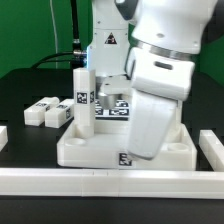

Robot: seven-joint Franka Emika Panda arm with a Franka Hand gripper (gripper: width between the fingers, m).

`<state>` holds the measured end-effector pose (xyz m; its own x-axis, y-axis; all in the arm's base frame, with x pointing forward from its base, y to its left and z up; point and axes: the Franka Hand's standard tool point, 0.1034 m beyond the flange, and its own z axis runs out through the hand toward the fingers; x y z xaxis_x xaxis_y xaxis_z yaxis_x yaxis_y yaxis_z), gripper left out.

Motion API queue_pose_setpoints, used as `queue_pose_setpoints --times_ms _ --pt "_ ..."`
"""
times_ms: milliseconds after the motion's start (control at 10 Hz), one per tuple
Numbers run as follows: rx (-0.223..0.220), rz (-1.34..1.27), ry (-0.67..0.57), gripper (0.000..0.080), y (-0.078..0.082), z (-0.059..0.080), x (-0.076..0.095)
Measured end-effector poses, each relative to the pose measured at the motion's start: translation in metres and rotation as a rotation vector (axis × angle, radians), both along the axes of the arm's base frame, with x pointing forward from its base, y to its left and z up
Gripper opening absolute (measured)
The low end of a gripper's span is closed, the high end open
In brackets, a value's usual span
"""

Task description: Assemble desk

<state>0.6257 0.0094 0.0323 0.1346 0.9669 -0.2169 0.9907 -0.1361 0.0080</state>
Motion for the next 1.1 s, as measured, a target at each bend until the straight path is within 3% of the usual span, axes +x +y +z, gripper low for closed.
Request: queue_pose_setpoints --times_ms 400,600,700,800,1000,1100 --pt "-0.012 0.052 0.003 0.0063 0.020 -0.004 0.017" --pt "-0.013 0.041 0.001 0.0063 0.019 -0.004 0.017" --pt "-0.018 0.035 0.018 0.0133 0.016 -0.004 0.014" --pt "-0.023 0.029 0.045 0.0133 0.015 -0.003 0.008" --pt "-0.032 0.019 0.076 0.0436 0.012 0.005 0.005" --pt "-0.040 0.021 0.073 0.0436 0.010 0.012 0.008"
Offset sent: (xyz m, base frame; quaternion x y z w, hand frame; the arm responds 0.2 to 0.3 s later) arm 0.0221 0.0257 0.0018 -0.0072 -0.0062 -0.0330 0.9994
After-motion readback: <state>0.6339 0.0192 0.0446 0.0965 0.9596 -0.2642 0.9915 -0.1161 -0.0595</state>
